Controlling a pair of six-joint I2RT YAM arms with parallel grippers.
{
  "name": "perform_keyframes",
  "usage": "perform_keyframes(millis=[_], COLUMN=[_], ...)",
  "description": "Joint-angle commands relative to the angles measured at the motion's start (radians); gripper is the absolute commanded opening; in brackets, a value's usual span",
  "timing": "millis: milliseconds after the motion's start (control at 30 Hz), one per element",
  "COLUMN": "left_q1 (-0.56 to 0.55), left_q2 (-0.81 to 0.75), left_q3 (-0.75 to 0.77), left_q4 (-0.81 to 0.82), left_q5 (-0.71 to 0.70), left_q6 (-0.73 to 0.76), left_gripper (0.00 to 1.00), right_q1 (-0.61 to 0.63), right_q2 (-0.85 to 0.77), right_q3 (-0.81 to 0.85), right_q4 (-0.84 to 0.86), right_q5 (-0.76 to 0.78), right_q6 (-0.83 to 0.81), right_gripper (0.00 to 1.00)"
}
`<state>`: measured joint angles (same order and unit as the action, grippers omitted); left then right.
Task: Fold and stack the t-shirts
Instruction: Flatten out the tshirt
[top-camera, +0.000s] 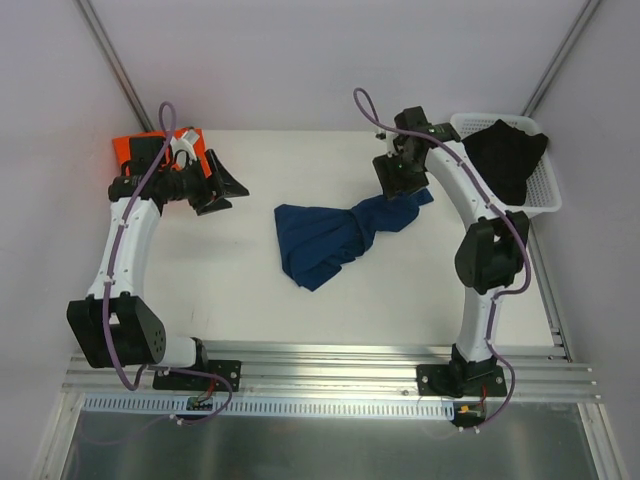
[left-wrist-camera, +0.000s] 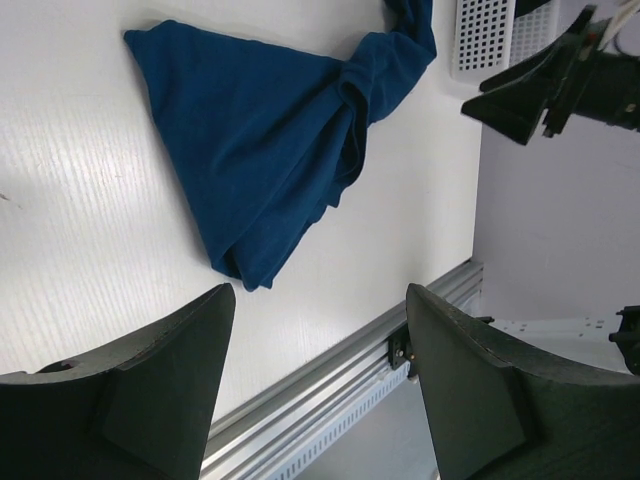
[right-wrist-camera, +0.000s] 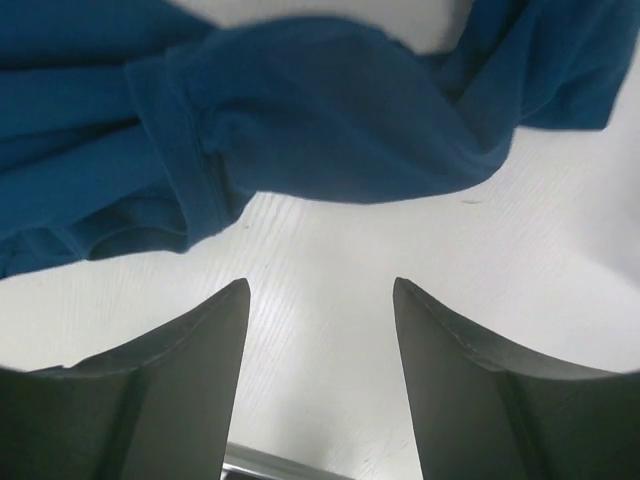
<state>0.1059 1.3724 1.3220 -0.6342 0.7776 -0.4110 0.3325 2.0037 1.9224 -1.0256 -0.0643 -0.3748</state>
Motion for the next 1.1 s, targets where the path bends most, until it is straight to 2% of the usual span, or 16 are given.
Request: perform_keyframes(millis=[0,233,500,667,867,1067], left_q1=[0.002,0.003,0.006,0.008,0.009,0.008], left_q2=[0.017,0.022,-0.002,-0.007,0.013,0.019], left_q3=[0.042,0.062,0.022,0.014,0.017,0.043], left_q4=[0.002,0.001,0.001,0.001,0.002,0.002], left_q5=[0.012,-0.003,-0.014,-0.027,-0.024,-0.005], left_q6=[0.003,0.023,0.035,0.044,0.032,0.021], left_gripper=[0.7,0.7,0.7,0.7,0.7,0.7], right_q1=[-0.026,-0.092,-0.128,-0.124,0.023,0.144], right_q2=[-0.005,0.243,0.421,0.396,0.256,0.152], right_q3=[0.16,0.395,0.506,0.506,0.426,0.252], right_q4=[0.027,0.087,0.131,0.113,0.093,0.059], right_q5=[0.006,0.095,0.132,0.095,0.092,-0.009], right_q6=[0.017,-0.009,-0.001,0.037,0.031,0.047], right_gripper=[0.62,0.61,0.53,0.5,0.49,0.47])
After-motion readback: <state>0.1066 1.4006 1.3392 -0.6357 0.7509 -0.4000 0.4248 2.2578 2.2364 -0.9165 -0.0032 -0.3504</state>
